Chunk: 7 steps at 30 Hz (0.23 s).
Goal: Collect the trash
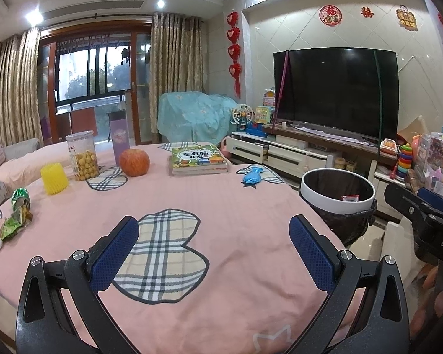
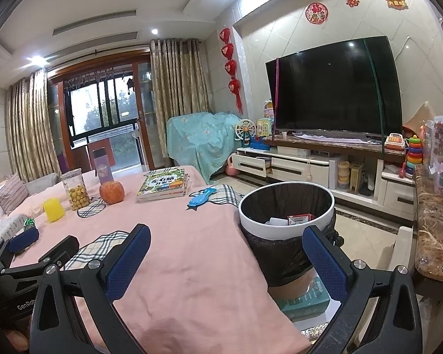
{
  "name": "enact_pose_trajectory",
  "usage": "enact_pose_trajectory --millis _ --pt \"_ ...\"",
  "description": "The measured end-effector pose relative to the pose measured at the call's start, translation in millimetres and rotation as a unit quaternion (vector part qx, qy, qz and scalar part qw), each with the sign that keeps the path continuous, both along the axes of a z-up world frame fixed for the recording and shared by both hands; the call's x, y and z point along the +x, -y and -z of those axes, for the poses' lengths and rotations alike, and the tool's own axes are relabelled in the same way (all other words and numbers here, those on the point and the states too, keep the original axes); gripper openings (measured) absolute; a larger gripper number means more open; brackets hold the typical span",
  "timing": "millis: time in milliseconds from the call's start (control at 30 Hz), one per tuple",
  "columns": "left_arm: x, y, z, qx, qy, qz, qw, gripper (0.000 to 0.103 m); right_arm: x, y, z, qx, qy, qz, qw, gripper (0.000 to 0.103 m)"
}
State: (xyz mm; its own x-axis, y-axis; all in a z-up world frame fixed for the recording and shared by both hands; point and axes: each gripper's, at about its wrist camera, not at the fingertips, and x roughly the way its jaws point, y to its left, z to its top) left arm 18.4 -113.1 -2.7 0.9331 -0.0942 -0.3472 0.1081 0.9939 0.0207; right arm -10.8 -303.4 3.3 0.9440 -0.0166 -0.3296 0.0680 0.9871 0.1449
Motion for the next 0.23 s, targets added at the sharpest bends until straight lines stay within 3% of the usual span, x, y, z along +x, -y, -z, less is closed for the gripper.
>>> enact_pose_trajectory --millis 233 --pt "3.1 -2.2 1.1 -0.004 -0.006 0.01 0.9999 0.103 7.4 -1.8 3.1 0.007 -0.013 -0.003 1.0 0.103"
